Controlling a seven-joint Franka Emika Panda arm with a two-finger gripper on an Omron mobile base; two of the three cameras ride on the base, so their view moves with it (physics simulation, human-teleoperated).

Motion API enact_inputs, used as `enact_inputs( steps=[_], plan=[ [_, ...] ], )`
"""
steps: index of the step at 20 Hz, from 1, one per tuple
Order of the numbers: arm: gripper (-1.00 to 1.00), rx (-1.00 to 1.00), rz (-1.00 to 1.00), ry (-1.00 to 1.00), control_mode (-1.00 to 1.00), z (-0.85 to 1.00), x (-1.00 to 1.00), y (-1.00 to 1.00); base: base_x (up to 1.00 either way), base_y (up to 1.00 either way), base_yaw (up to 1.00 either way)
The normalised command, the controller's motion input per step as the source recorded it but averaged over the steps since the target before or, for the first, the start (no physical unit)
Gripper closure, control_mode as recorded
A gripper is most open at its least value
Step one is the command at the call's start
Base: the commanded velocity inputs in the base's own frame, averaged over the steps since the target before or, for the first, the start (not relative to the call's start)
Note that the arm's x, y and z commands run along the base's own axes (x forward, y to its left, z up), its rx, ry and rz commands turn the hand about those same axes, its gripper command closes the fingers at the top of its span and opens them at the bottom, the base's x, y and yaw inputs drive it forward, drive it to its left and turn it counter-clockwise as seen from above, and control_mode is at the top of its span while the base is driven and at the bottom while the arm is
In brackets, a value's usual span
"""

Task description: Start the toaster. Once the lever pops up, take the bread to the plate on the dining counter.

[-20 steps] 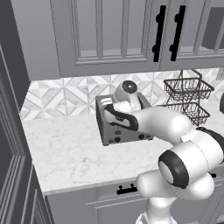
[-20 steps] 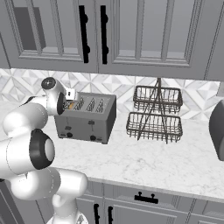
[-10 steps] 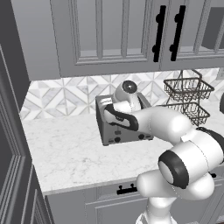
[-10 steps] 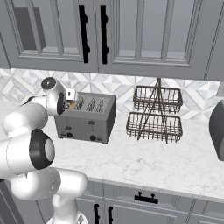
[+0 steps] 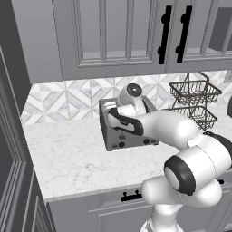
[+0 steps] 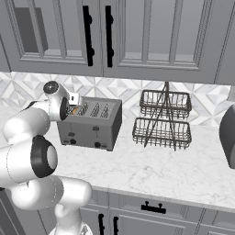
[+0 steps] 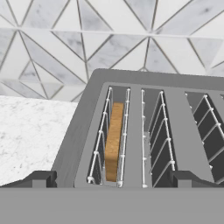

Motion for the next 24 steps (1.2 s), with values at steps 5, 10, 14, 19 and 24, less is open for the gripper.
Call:
enact_inputs(
  steps=[5,10,14,19,24],
  plan=[
    [-1.00,0.00,0.00,0.00,-1.00,0.00,0.00,0.00,0.00,0.00,0.00],
    [-1.00,0.00,0.00,0.00,-1.00,0.00,0.00,0.00,0.00,0.00,0.00],
    [-1.00,0.00,0.00,0.00,-1.00,0.00,0.00,0.00,0.00,0.00,0.00],
    [-1.00,0.00,0.00,0.00,-1.00,0.00,0.00,0.00,0.00,0.00,0.00],
    [-1.00,0.00,0.00,0.00,-1.00,0.00,0.00,0.00,0.00,0.00,0.00]
  ],
)
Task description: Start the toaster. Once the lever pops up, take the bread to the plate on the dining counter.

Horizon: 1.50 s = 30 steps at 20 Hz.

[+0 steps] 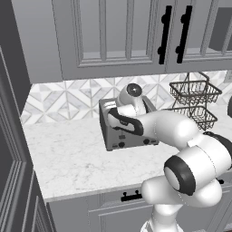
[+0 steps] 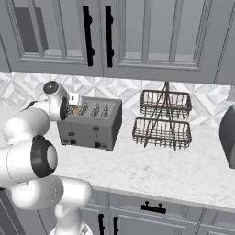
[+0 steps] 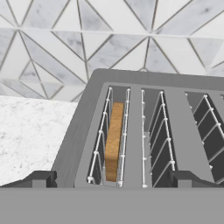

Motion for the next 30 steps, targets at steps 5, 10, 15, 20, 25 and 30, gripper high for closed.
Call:
enact_inputs(
  steps=[5,10,15,20,25,30],
  plan=[
    [-1.00,0.00,0.00,0.00,-1.00,0.00,0.00,0.00,0.00,0.00,0.00],
    [-1.00,0.00,0.00,0.00,-1.00,0.00,0.00,0.00,0.00,0.00,0.00],
    [-1.00,0.00,0.00,0.00,-1.00,0.00,0.00,0.00,0.00,0.00,0.00],
    [-1.00,0.00,0.00,0.00,-1.00,0.00,0.00,0.00,0.00,0.00,0.00],
    [-1.00,0.00,0.00,0.00,-1.00,0.00,0.00,0.00,0.00,0.00,0.00],
    [-1.00,0.00,0.00,0.00,-1.00,0.00,0.00,0.00,0.00,0.00,0.00]
  ],
)
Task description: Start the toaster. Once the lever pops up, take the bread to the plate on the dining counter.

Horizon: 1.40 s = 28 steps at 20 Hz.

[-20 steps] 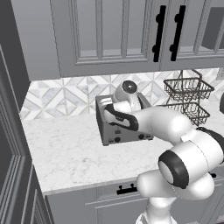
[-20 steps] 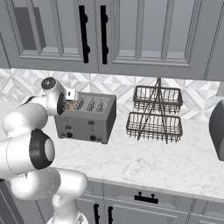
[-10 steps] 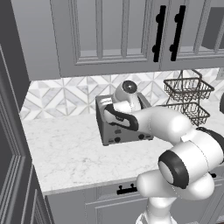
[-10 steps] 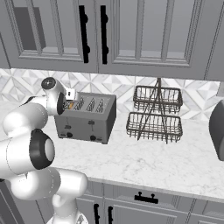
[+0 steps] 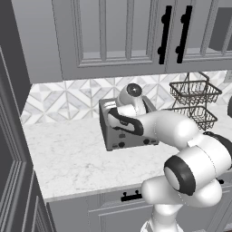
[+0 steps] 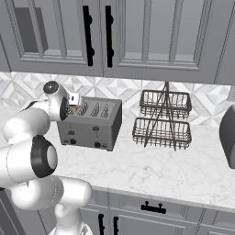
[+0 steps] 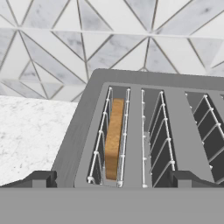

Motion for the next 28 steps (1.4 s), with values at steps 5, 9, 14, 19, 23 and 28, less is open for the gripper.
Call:
enact_inputs(
  steps=[5,9,14,19,23,28],
  plan=[
    [-1.00,0.00,0.00,0.00,-1.00,0.00,0.00,0.00,0.00,0.00,0.00],
    [-1.00,0.00,0.00,0.00,-1.00,0.00,0.00,0.00,0.00,0.00,0.00],
    [-1.00,0.00,0.00,0.00,-1.00,0.00,0.00,0.00,0.00,0.00,0.00],
    [-1.00,0.00,0.00,0.00,-1.00,0.00,0.00,0.00,0.00,0.00,0.00],
    [-1.00,0.00,0.00,0.00,-1.00,0.00,0.00,0.00,0.00,0.00,0.00],
    [-1.00,0.00,0.00,0.00,-1.00,0.00,0.00,0.00,0.00,0.00,0.00]
  ],
)
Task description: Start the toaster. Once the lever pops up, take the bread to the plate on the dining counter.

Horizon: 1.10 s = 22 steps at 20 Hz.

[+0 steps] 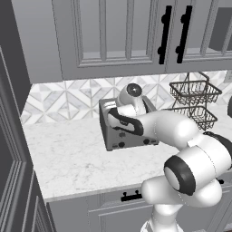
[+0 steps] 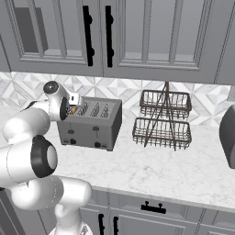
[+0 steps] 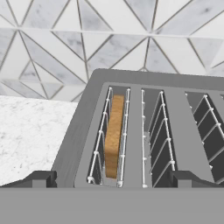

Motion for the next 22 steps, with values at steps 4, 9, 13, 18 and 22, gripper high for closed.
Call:
enact_inputs(
  steps=[4,9,13,18,22],
  plan=[
    [-1.00,0.00,0.00,0.00,-1.00,0.00,0.00,0.00,0.00,0.00,0.00],
    [-1.00,0.00,0.00,0.00,-1.00,0.00,0.00,0.00,0.00,0.00,0.00],
    [-1.00,0.00,0.00,0.00,-1.00,0.00,0.00,0.00,0.00,0.00,0.00],
    [-1.00,0.00,0.00,0.00,-1.00,0.00,0.00,0.00,0.00,0.00,0.00],
    [-1.00,0.00,0.00,0.00,-1.00,0.00,0.00,0.00,0.00,0.00,0.00]
  ],
)
